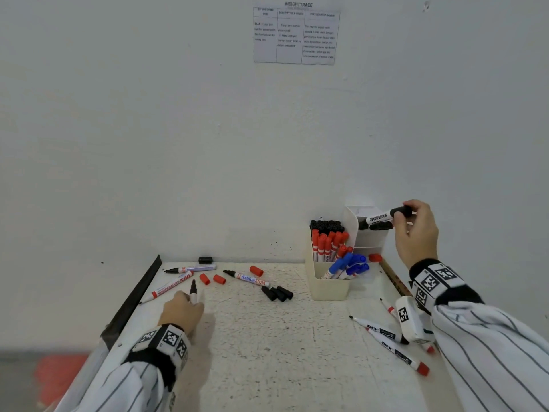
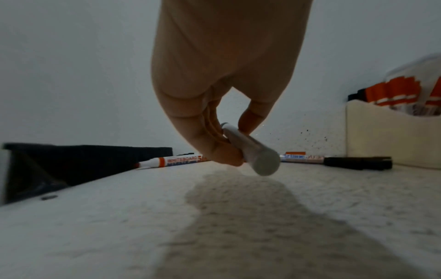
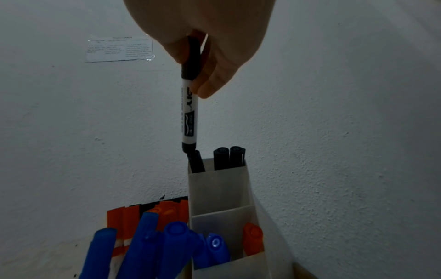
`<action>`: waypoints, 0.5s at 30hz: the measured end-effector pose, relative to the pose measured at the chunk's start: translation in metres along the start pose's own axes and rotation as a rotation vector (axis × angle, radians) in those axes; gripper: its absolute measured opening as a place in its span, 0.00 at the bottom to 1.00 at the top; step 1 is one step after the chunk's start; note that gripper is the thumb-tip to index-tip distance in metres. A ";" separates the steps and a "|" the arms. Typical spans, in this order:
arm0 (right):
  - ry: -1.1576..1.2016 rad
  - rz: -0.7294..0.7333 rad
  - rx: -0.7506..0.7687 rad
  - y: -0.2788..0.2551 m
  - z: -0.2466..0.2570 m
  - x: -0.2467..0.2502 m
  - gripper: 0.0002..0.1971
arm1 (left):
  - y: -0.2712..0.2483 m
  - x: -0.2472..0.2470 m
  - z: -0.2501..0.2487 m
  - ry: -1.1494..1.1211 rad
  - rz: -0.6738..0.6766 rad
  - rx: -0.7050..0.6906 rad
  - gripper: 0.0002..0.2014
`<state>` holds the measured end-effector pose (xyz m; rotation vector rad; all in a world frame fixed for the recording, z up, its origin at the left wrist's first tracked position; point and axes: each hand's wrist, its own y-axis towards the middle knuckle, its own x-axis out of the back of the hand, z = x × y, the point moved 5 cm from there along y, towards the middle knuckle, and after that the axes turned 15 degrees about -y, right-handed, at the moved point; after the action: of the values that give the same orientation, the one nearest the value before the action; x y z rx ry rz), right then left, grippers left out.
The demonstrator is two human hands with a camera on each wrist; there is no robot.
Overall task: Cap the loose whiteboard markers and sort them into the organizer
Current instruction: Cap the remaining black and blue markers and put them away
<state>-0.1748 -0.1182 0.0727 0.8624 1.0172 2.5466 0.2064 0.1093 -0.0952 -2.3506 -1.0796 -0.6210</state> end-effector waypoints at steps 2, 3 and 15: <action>-0.017 -0.034 0.021 0.002 -0.003 0.002 0.13 | -0.002 -0.008 -0.005 -0.066 0.020 -0.001 0.17; -0.024 -0.036 0.025 0.002 -0.005 0.002 0.13 | -0.002 -0.011 -0.006 -0.092 0.030 -0.005 0.17; -0.092 0.018 0.024 0.010 -0.026 -0.012 0.13 | 0.006 -0.032 -0.019 -0.135 0.110 0.019 0.18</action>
<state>-0.1821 -0.1450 0.0595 0.9902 1.0188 2.4891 0.1885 0.0769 -0.1004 -2.4456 -1.0001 -0.4156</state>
